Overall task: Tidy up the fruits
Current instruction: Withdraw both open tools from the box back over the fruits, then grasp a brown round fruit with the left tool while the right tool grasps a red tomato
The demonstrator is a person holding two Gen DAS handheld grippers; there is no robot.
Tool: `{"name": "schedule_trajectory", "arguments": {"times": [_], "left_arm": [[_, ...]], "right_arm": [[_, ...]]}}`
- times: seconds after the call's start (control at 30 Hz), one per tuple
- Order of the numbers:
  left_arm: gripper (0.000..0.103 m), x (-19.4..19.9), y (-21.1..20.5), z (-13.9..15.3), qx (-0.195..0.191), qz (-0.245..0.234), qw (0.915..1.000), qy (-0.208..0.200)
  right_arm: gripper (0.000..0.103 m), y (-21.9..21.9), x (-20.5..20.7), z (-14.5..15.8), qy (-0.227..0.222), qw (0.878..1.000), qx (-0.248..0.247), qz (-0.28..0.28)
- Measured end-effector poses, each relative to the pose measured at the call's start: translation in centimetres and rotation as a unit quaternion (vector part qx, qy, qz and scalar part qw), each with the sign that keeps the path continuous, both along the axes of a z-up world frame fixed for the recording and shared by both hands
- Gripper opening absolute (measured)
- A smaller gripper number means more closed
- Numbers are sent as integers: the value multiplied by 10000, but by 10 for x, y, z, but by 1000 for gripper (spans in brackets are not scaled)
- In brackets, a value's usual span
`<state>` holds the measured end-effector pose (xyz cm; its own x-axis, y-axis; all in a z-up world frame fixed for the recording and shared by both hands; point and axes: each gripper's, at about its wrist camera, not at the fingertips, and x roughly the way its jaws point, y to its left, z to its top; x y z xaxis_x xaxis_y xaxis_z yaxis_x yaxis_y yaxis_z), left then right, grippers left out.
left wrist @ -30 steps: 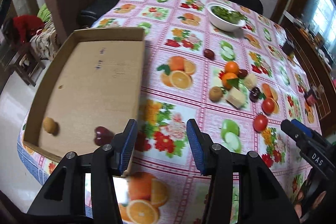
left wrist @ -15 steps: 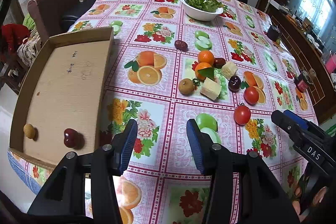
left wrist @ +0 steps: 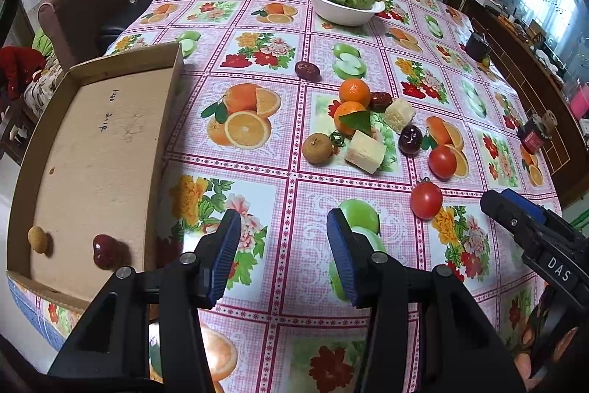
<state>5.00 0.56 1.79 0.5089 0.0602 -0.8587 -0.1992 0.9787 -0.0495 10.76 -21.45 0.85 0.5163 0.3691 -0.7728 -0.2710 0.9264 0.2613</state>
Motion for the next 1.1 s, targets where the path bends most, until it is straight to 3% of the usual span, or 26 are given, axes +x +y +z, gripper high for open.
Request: {"name": "schedule_trajectory", "arguments": {"times": [1.1], "left_arm": [[47, 73, 3, -42, -39, -233, 9993, 291]], "right_arm": [[53, 17, 58, -30, 223, 9995, -212, -62]]}}
